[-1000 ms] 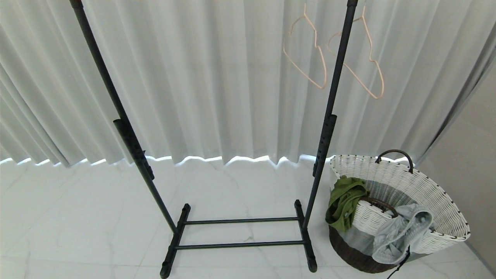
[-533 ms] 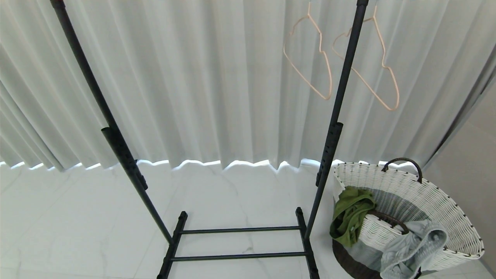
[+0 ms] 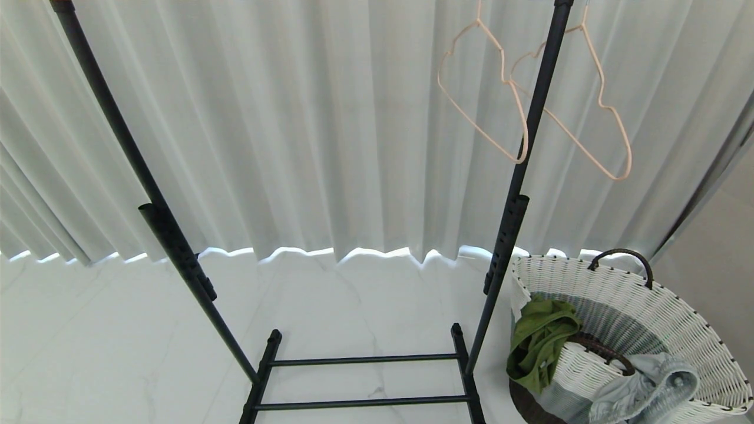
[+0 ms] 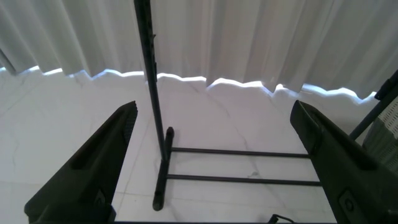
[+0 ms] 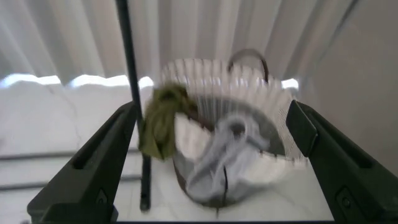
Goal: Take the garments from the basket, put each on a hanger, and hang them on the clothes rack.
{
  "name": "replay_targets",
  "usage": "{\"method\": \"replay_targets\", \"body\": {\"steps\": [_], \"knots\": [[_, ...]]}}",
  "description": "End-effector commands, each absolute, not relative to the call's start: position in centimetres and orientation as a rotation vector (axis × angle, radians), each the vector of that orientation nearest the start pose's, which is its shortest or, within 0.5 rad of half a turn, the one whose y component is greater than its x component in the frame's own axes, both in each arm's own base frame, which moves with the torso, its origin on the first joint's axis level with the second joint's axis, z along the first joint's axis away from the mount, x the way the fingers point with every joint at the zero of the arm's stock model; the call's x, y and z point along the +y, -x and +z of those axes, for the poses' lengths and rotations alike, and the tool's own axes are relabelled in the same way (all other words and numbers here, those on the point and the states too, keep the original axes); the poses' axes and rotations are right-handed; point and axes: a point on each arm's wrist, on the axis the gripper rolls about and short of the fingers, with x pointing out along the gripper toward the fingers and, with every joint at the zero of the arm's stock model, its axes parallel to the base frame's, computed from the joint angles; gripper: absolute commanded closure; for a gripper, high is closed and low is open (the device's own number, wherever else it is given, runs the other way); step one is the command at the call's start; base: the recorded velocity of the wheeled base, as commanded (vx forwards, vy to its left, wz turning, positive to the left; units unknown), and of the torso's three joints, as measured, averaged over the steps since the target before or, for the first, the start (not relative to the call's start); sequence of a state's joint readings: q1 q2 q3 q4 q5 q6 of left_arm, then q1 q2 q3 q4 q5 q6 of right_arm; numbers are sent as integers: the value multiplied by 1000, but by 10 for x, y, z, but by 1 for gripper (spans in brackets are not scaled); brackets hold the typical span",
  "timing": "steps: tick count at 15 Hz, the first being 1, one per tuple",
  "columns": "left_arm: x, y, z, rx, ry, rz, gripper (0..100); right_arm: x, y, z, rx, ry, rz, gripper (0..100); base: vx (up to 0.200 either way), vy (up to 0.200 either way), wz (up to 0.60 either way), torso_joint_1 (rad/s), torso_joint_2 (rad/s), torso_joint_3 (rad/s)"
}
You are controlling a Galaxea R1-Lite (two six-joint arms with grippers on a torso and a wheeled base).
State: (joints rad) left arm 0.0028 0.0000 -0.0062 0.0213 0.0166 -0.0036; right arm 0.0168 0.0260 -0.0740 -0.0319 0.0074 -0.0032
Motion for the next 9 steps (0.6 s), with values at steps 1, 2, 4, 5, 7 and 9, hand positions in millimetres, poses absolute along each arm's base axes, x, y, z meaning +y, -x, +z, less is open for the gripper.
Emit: {"method": "replay_targets", "body": {"steps": [1, 2, 4, 5, 7, 9], "knots": [[0, 23, 75, 15, 0, 20, 0, 0, 6, 169, -10, 7, 141, 0, 0, 0, 0, 0, 0, 0], [0, 23, 75, 17, -3, 20, 0, 3, -17, 184, 85, 21, 139, 0, 0, 0, 0, 0, 0, 0], [0, 23, 75, 15, 6, 22, 0, 3, -66, 201, 252, 69, 10, 0, 0, 0, 0, 0, 0, 0], [0, 23, 75, 15, 6, 22, 0, -2, -98, 200, 362, 151, -48, 0, 0, 0, 0, 0, 0, 0], [0, 23, 75, 15, 6, 22, 0, -20, -138, 180, 559, 347, -99, 0, 0, 0, 0, 0, 0, 0], [0, 23, 75, 15, 4, 20, 0, -35, -158, 165, 662, 503, -91, 0, 0, 0, 0, 0, 0, 0]]}}
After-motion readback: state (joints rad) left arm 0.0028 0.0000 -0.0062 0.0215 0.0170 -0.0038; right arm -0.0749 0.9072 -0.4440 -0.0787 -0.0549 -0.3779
